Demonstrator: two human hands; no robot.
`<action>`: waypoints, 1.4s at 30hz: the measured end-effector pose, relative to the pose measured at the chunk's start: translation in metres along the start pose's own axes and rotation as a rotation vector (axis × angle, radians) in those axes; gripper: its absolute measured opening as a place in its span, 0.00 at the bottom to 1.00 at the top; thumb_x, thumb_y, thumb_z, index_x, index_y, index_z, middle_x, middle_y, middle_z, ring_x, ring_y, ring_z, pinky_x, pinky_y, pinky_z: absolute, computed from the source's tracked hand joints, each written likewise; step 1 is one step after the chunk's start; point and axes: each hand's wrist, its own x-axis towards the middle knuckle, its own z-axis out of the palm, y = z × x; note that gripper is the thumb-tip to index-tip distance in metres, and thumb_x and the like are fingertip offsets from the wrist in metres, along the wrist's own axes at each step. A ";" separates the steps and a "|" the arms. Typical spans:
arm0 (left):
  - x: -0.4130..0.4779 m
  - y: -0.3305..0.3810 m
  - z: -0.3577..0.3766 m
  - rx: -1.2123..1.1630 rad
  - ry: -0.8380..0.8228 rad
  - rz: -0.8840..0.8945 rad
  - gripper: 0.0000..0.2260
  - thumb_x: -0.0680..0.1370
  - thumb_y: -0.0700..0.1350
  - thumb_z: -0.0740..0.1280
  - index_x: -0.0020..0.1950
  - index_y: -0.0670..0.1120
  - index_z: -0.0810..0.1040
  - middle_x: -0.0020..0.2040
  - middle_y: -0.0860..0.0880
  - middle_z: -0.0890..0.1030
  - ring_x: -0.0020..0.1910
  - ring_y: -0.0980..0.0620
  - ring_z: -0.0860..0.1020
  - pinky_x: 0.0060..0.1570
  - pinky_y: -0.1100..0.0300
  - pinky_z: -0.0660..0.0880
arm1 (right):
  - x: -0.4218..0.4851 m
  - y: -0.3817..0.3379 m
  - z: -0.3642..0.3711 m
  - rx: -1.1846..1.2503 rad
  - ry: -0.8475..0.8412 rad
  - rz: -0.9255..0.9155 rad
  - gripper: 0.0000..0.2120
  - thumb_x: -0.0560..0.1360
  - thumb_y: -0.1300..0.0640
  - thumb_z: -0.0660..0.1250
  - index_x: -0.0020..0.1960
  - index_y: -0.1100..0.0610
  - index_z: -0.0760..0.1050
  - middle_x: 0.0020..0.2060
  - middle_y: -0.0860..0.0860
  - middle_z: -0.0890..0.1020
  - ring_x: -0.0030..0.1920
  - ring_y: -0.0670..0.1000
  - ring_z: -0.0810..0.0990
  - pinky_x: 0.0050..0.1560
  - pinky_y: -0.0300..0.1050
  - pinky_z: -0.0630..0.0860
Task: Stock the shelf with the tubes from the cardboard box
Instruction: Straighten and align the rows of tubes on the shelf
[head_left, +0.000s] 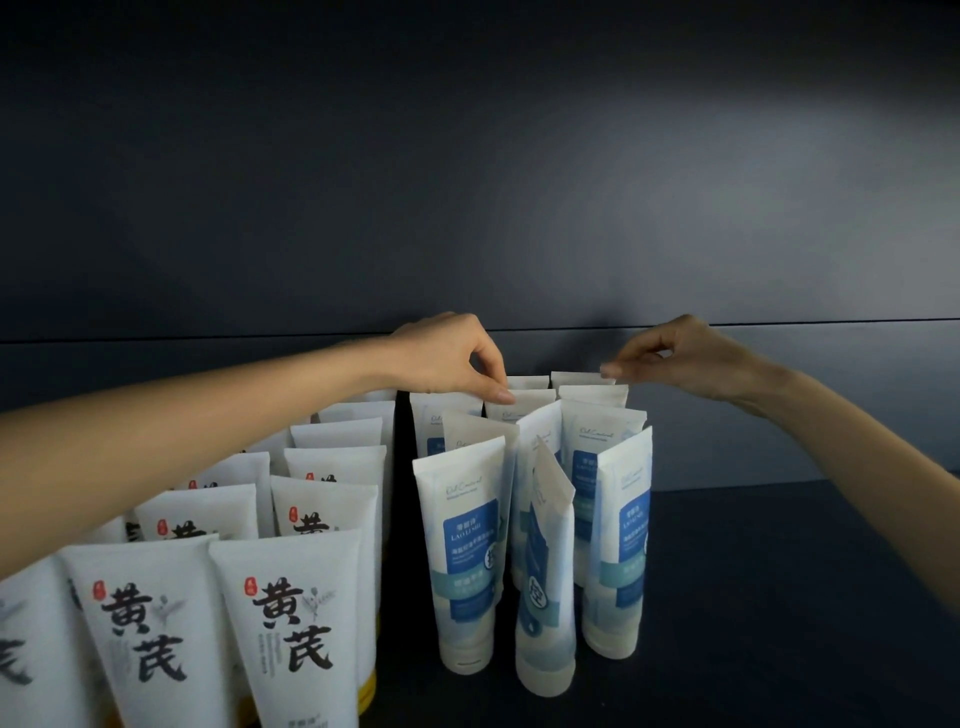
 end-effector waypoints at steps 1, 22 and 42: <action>-0.001 0.000 -0.001 -0.001 0.010 -0.003 0.05 0.69 0.57 0.73 0.37 0.57 0.83 0.39 0.60 0.82 0.38 0.66 0.77 0.44 0.56 0.76 | 0.002 0.000 0.000 0.014 0.044 -0.005 0.05 0.68 0.50 0.74 0.37 0.51 0.83 0.35 0.58 0.79 0.37 0.45 0.72 0.42 0.34 0.69; 0.009 0.006 -0.001 0.287 0.068 -0.053 0.08 0.74 0.52 0.69 0.35 0.57 0.77 0.40 0.58 0.78 0.39 0.59 0.74 0.33 0.63 0.62 | 0.009 0.022 0.012 -0.065 0.093 -0.016 0.06 0.71 0.66 0.71 0.39 0.56 0.83 0.35 0.52 0.82 0.34 0.41 0.73 0.40 0.30 0.69; 0.013 0.008 0.001 0.216 0.109 -0.062 0.05 0.75 0.52 0.69 0.39 0.57 0.80 0.42 0.58 0.80 0.44 0.57 0.75 0.38 0.60 0.66 | 0.004 0.007 0.004 0.001 0.107 -0.029 0.02 0.71 0.54 0.73 0.41 0.48 0.84 0.36 0.49 0.84 0.38 0.41 0.75 0.44 0.44 0.76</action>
